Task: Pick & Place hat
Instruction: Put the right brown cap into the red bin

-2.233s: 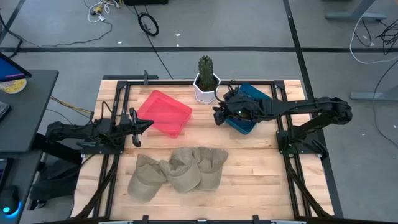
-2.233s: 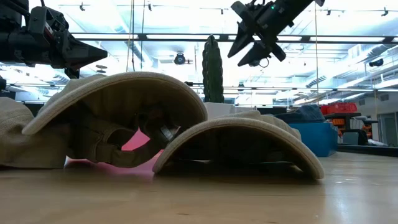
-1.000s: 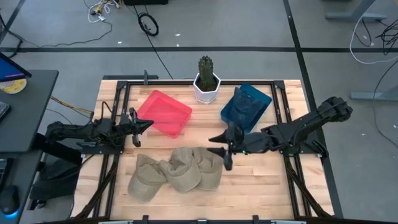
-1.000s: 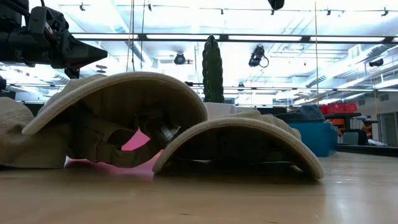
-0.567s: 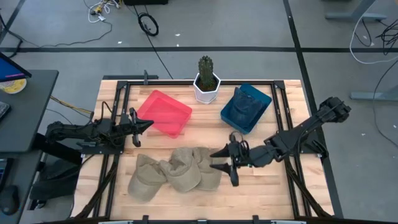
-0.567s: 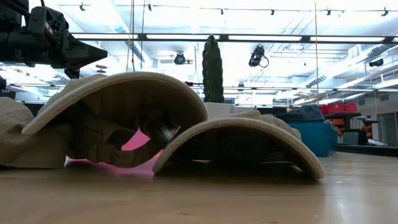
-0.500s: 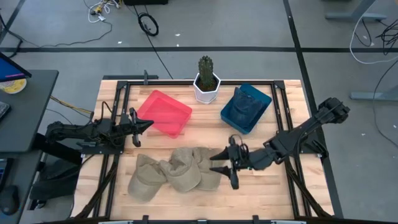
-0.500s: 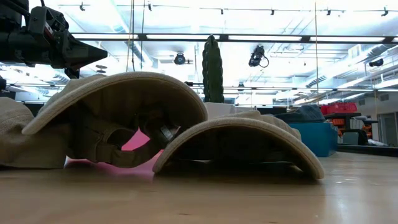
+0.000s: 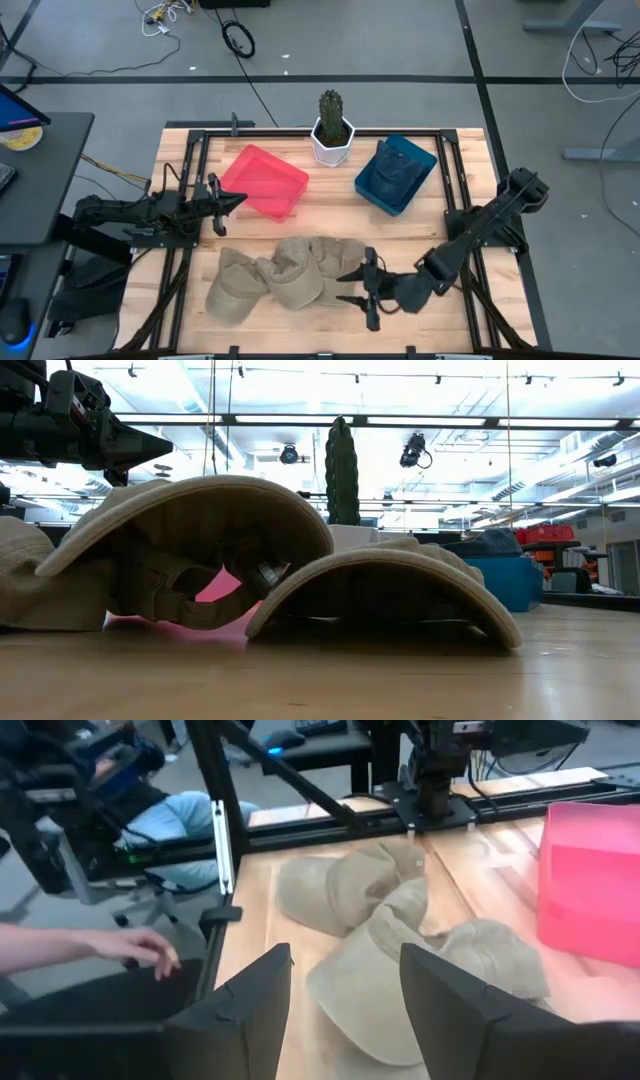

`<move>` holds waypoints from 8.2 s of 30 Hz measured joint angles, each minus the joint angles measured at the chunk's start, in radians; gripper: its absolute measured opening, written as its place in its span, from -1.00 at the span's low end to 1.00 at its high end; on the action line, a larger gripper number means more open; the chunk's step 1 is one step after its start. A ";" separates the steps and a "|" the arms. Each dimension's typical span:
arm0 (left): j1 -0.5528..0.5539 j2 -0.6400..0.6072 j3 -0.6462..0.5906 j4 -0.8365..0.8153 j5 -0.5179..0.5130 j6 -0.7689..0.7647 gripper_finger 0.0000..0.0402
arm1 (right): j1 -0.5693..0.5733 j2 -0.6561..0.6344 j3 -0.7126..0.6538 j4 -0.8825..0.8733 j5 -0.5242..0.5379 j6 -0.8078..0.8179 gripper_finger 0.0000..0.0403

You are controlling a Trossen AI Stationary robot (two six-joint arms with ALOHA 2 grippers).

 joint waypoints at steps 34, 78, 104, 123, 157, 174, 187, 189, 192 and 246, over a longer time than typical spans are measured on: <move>0.000 0.000 0.000 0.000 0.000 0.000 -0.97 | 0.087 0.487 0.688 -0.974 0.026 0.301 -0.05; 0.000 0.000 0.000 0.000 0.000 0.000 -0.97 | 0.028 0.484 0.435 -0.699 -0.070 0.046 -0.05; 0.000 0.000 0.000 -0.002 0.000 0.000 -0.97 | 0.083 0.658 0.456 -0.529 0.346 -0.330 -0.05; 0.000 0.000 0.000 -0.001 0.000 0.000 -0.97 | 0.066 0.678 0.456 -0.480 0.353 -0.386 -0.05; 0.000 0.000 0.000 0.000 0.000 0.000 -0.97 | 0.028 0.660 0.559 -1.224 0.456 0.321 -0.98; 0.000 0.000 0.000 0.004 0.000 -0.035 -0.97 | -0.041 0.611 0.722 -1.669 0.631 0.516 -0.99; -0.001 0.000 0.000 0.008 0.014 -0.265 -0.97 | -0.050 0.510 0.723 -1.400 0.875 0.310 -0.99; -0.002 0.000 0.000 0.008 0.049 -0.280 -0.97 | -0.050 0.510 0.723 -1.288 0.866 0.221 -1.00; -0.003 0.000 0.000 0.009 0.178 -0.246 -0.97 | -0.046 0.510 0.704 -1.102 0.859 0.041 -1.00; -0.414 1.025 0.886 0.098 -0.173 1.000 0.43 | -0.047 0.408 0.700 -1.218 0.812 0.217 -1.00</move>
